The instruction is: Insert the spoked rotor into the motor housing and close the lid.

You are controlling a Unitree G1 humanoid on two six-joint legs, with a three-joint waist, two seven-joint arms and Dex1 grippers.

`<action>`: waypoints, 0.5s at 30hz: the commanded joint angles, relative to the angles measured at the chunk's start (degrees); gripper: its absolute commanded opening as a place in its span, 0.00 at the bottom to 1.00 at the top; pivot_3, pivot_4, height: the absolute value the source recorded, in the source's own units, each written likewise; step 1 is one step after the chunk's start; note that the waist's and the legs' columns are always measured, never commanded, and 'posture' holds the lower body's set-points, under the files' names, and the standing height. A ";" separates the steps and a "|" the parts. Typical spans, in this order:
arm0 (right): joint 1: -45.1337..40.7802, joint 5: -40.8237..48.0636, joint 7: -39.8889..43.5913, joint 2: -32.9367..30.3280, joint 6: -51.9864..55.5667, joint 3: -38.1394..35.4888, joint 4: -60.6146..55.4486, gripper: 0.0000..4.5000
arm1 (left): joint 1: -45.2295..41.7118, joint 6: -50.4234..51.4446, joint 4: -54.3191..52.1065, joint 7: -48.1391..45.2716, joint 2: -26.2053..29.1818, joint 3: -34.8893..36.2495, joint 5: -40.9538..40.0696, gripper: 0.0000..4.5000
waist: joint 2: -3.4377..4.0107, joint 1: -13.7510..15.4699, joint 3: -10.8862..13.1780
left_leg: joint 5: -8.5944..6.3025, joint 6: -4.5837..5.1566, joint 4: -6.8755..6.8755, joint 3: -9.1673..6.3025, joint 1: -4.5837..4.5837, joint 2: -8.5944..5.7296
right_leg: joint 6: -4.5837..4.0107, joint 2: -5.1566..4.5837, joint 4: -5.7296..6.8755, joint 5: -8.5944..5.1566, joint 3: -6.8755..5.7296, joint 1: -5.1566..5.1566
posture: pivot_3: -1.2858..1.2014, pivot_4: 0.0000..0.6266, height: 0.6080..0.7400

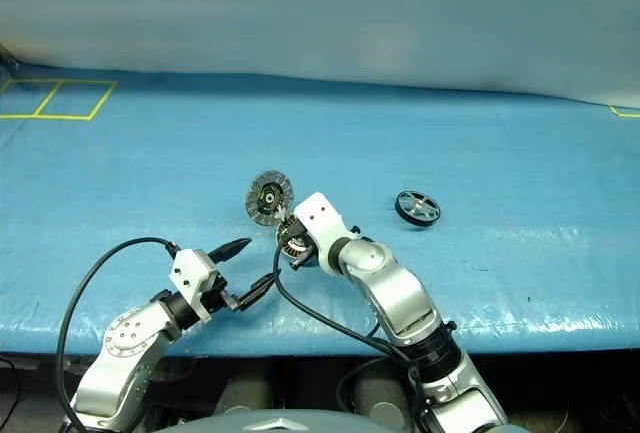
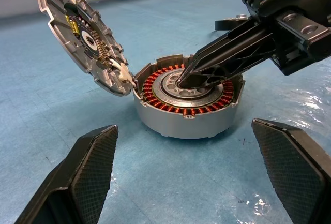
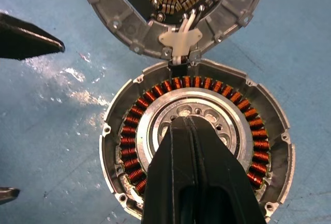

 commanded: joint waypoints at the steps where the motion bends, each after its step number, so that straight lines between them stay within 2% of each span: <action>1: -3.36 3.15 2.55 -3.68 2.30 -7.66 -7.73 0.01 | -0.15 -0.15 -0.73 0.00 0.10 0.22 -0.53 1.00 | 0.00 0.07 0.00 | 0.00 0.00 0.00 -0.01 0.00 0.00 | 0.00 0.00 0.00 0.00 0.00 0.01 | 0.52 0.24 1.00; 4: -4.38 5.67 5.35 -9.35 3.22 -14.81 -8.22 0.01 | -0.23 -0.01 -0.76 -0.01 0.00 -0.08 -0.45 1.00 | -0.02 0.47 0.00 | 0.00 0.00 0.01 -0.03 0.02 -0.05 | 0.01 -0.03 -0.06 0.00 -0.02 0.05 | 0.52 0.24 1.00; 9: -5.64 7.36 8.06 -19.93 4.66 -24.51 -0.25 0.01 | -0.59 -0.13 -0.49 -0.11 -0.26 -0.48 -0.38 1.00 | -0.01 0.62 0.01 | -0.01 0.01 -0.01 0.00 0.01 -0.07 | -0.04 -0.04 -0.08 -0.01 0.00 0.04 | 0.52 0.24 1.00; 12: -6.49 6.93 6.93 -23.22 5.01 -27.34 3.23 0.13 | -0.62 -0.10 -0.37 -0.05 -0.37 -0.59 -0.28 1.00 | 0.00 0.47 0.02 | -0.01 0.01 -0.04 0.02 0.02 -0.10 | -0.08 0.02 -0.06 -0.03 0.03 0.02 | 0.52 0.24 1.00; 15: -6.92 6.83 4.89 -23.70 6.00 -29.40 4.78 0.35 | -0.46 -0.06 -0.35 0.04 -0.46 -0.66 -0.25 1.00 | 0.00 0.25 0.02 | -0.01 0.01 -0.07 0.02 0.04 -0.15 | -0.05 0.12 -0.05 -0.02 0.08 0.01 | 0.52 0.24 1.00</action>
